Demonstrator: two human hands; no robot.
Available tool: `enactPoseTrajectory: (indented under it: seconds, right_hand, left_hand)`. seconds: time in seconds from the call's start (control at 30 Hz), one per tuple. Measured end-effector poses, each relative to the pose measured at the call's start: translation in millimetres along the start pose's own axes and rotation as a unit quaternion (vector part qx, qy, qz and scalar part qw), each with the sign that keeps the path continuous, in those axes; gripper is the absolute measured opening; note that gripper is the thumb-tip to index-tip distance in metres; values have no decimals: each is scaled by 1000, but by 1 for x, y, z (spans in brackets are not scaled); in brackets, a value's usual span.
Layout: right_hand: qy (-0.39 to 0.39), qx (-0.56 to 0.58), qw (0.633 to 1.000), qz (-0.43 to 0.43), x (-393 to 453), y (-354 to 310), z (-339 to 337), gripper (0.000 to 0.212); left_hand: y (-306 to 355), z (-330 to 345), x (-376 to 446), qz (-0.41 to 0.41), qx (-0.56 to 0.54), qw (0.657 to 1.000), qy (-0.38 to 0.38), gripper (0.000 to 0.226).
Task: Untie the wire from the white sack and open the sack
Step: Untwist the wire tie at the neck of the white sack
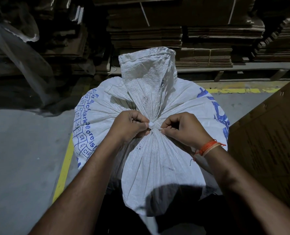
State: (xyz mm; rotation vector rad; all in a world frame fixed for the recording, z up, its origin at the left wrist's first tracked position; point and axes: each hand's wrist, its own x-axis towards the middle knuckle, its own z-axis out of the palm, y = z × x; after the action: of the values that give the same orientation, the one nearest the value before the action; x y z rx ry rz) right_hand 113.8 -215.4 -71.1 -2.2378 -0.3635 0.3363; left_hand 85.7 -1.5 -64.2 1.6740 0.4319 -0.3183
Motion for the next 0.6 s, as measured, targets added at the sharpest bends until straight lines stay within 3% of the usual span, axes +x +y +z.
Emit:
enactPoseTrajectory:
  seconds: [0.6]
  right_hand:
    - [46,5,999,-1,2,-1,19,6]
  left_hand:
    - [1,1,-1,-5,-1,1000,3,7]
